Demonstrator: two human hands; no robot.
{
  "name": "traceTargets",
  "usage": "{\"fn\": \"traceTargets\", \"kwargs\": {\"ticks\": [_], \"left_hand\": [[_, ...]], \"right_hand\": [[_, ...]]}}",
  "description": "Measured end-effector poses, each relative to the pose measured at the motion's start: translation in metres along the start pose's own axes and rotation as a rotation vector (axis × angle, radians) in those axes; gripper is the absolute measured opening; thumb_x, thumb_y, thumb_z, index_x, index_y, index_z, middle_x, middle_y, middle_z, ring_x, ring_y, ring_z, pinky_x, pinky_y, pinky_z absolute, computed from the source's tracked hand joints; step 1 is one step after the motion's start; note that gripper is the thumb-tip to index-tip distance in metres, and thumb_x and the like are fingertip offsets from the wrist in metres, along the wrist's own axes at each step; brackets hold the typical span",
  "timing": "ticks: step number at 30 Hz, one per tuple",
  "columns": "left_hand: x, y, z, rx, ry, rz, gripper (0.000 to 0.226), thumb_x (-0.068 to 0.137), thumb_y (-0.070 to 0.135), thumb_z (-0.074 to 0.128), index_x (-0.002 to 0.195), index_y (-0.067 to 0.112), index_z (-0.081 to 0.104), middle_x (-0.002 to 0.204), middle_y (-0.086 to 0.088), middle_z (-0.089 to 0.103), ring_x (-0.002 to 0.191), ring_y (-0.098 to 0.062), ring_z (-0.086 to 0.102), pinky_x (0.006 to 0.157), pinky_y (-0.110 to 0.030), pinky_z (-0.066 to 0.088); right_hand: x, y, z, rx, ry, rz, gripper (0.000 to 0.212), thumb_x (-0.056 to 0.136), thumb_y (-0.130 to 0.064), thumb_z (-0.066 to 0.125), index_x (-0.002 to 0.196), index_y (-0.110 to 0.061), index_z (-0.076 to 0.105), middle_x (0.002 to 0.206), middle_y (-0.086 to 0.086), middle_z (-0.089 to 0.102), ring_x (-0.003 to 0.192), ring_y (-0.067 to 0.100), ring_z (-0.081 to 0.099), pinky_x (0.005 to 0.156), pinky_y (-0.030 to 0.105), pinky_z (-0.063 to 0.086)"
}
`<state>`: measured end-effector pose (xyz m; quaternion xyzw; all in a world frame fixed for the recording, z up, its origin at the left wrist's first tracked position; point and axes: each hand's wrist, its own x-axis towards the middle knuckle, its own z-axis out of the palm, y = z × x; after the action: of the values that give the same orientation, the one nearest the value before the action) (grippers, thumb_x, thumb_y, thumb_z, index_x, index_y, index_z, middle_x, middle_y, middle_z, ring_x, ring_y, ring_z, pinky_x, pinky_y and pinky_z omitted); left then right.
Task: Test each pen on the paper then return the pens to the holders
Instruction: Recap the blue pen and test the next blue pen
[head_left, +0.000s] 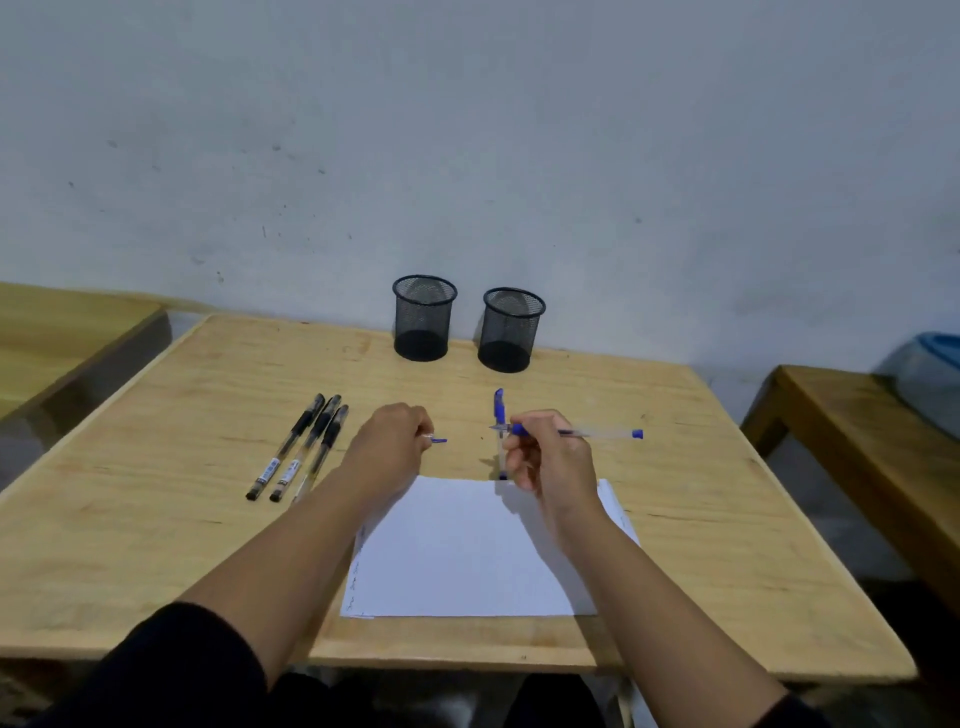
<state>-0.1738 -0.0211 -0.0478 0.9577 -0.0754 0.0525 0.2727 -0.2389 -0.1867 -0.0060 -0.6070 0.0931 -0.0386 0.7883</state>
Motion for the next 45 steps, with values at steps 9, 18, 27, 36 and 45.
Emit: {"fn": "traceTargets", "kwargs": {"ticks": [9, 18, 27, 36, 45], "left_hand": [[-0.016, 0.026, -0.014, -0.326, 0.105, 0.027, 0.008, 0.082, 0.009, 0.064, 0.087, 0.015, 0.066, 0.082, 0.001, 0.066, 0.078, -0.012, 0.059, 0.064, -0.006, 0.038], [-0.035, 0.046, -0.032, -0.369, 0.115, 0.115, 0.009, 0.081, 0.012, 0.067, 0.088, 0.016, 0.067, 0.082, 0.003, 0.069, 0.078, -0.008, 0.062, 0.068, 0.001, 0.040], [-0.046, 0.059, -0.039, -0.372, 0.145, 0.140, 0.010, 0.083, 0.005, 0.061, 0.084, 0.014, 0.067, 0.075, 0.002, 0.066, 0.070, -0.004, 0.057, 0.062, -0.001, 0.038], [-0.059, 0.047, -0.033, -0.343, 0.062, 0.140, 0.010, 0.085, 0.006, 0.059, 0.085, 0.016, 0.064, 0.074, 0.005, 0.063, 0.066, 0.000, 0.053, 0.060, -0.001, 0.037], [-0.043, 0.026, -0.054, -0.564, 0.075, -0.005, 0.020, 0.086, 0.012, 0.060, 0.080, 0.031, 0.062, 0.085, 0.003, 0.063, 0.081, -0.012, 0.054, 0.075, -0.022, 0.043]], "right_hand": [[0.002, -0.003, 0.002, -0.147, -0.039, -0.065, 0.012, 0.092, -0.006, 0.050, 0.080, -0.007, 0.051, 0.060, 0.007, 0.062, 0.039, 0.010, 0.048, 0.034, 0.020, 0.033], [-0.001, -0.009, 0.004, -0.184, -0.070, -0.102, 0.017, 0.089, -0.008, 0.055, 0.072, -0.013, 0.052, 0.053, -0.001, 0.055, 0.038, 0.009, 0.040, 0.039, 0.018, 0.031], [-0.002, -0.009, 0.003, -0.171, -0.197, -0.174, 0.019, 0.089, -0.007, 0.059, 0.071, -0.011, 0.053, 0.047, -0.005, 0.046, 0.041, 0.008, 0.033, 0.042, 0.017, 0.027], [-0.010, 0.001, -0.002, -0.264, -0.253, -0.131, 0.015, 0.087, -0.010, 0.062, 0.073, -0.010, 0.058, 0.055, 0.000, 0.047, 0.046, 0.007, 0.038, 0.044, 0.016, 0.032], [-0.016, -0.010, -0.010, -0.041, -0.193, -0.097, 0.010, 0.083, -0.004, 0.064, 0.085, -0.010, 0.072, 0.069, 0.003, 0.063, 0.064, 0.013, 0.057, 0.064, 0.022, 0.049]]}}
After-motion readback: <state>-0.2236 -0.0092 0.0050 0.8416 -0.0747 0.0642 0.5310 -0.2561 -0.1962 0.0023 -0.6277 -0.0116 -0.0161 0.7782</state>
